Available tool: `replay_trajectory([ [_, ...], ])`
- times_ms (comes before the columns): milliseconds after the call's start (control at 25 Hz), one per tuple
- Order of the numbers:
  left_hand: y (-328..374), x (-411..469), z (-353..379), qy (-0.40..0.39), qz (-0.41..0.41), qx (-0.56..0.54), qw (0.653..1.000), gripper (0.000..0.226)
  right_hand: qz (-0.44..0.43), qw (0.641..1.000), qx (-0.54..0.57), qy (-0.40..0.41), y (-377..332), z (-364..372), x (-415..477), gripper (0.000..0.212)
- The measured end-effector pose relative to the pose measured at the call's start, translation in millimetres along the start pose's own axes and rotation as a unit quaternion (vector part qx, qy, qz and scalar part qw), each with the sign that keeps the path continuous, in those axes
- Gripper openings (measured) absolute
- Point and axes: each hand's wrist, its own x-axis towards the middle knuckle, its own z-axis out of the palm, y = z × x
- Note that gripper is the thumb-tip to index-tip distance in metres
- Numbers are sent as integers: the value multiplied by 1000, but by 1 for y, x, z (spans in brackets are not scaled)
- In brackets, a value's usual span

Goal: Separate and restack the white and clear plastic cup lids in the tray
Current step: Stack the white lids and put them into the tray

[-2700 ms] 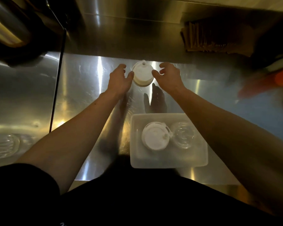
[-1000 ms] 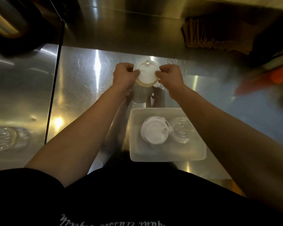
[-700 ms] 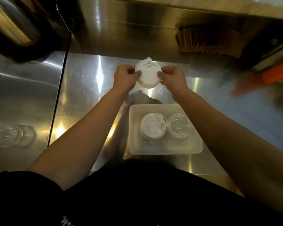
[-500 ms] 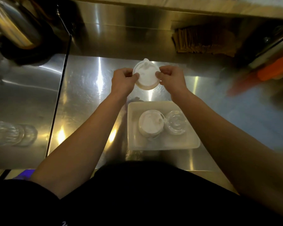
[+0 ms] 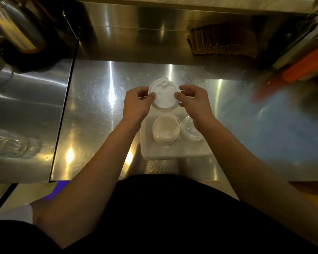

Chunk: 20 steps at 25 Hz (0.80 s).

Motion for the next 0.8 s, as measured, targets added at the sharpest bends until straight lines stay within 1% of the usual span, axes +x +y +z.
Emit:
replay_trajectory([
  [280, -20, -20, 2, -20, 12, 8, 1000, 34, 65, 998, 27, 5, 32, -8, -39, 40],
  [400, -24, -28, 4, -30, 12, 21, 999, 34, 78, 996, 32, 6, 46, -7, -52, 43],
  [640, -29, -33, 11, -68, 11, 66, 995, 31, 109, 993, 45, 7, 66, -5, -72, 37],
  [800, -32, -33, 16, -78, 11, 79, 994, 32, 132, 990, 44, 13, 72, -2, -74, 34],
])
